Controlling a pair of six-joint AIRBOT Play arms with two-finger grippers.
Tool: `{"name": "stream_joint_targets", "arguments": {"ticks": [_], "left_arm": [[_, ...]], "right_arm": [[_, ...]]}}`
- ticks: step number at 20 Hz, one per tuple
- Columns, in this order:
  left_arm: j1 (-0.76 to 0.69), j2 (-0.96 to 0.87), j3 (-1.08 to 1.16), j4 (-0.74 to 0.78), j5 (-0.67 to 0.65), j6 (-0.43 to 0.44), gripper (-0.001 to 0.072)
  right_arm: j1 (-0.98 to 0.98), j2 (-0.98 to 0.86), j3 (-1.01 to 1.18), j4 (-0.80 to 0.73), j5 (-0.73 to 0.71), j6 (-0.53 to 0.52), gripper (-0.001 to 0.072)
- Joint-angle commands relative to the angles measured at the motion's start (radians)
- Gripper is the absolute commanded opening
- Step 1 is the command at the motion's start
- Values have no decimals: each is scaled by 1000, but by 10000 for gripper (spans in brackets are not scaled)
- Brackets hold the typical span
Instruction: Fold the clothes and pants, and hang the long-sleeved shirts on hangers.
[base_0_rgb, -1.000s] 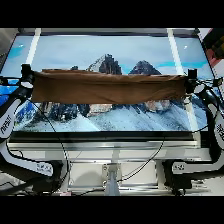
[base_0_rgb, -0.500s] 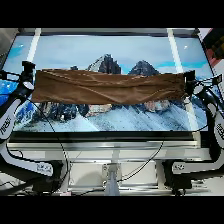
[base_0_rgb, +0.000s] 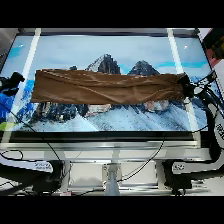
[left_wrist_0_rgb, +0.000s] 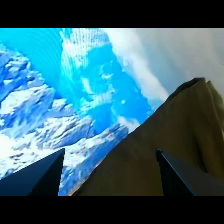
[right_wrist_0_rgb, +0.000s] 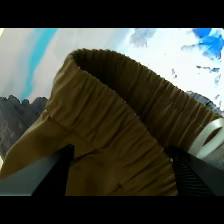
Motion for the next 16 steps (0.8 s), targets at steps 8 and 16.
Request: {"name": "stream_joint_targets", "arguments": {"ticks": [8, 16], "left_arm": [[195, -116, 101, -362, -460, 436, 718], [159, -318, 102, -573, -345, 573, 714]], "right_arm": [[-1, 0, 0, 31, 289, -56, 682], [0, 6, 0, 176, 431, -56, 682]]}}
